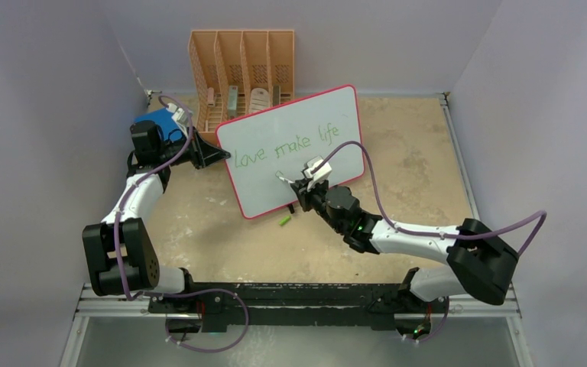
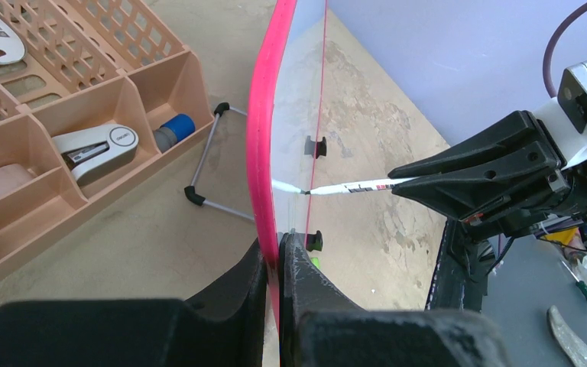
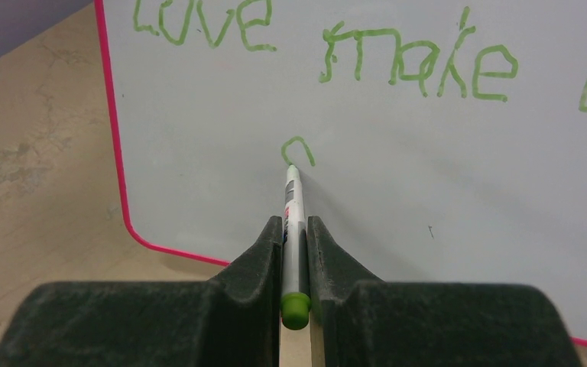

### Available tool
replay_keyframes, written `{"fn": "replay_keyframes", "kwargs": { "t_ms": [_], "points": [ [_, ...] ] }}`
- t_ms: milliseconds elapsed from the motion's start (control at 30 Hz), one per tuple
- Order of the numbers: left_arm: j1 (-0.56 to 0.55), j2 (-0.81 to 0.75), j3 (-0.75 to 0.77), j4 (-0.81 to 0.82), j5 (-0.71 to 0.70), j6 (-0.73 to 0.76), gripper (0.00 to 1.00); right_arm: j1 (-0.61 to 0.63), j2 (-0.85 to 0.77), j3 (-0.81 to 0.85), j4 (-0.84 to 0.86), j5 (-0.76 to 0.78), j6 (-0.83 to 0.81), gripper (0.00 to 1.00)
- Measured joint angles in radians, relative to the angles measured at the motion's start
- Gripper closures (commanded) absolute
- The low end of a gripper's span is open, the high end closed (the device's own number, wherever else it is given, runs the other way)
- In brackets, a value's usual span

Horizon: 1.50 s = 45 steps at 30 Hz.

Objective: Write a sentence on the whiteboard

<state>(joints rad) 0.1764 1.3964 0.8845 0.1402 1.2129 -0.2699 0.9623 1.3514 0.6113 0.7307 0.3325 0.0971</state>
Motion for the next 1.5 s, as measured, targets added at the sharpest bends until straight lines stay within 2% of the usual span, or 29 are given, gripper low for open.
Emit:
{"fn": "replay_keyframes", "kwargs": {
  "t_ms": [1000,1500],
  "points": [
    [0.0,0.0,0.0,0.0,-0.005,0.0,1.0,0.0,-0.018,-0.014,-0.053,0.015,0.007,1.0],
    [0.0,0.0,0.0,0.0,-0.005,0.0,1.0,0.0,-0.014,-0.013,-0.052,-0.038,0.004,1.0]
  ]
}}
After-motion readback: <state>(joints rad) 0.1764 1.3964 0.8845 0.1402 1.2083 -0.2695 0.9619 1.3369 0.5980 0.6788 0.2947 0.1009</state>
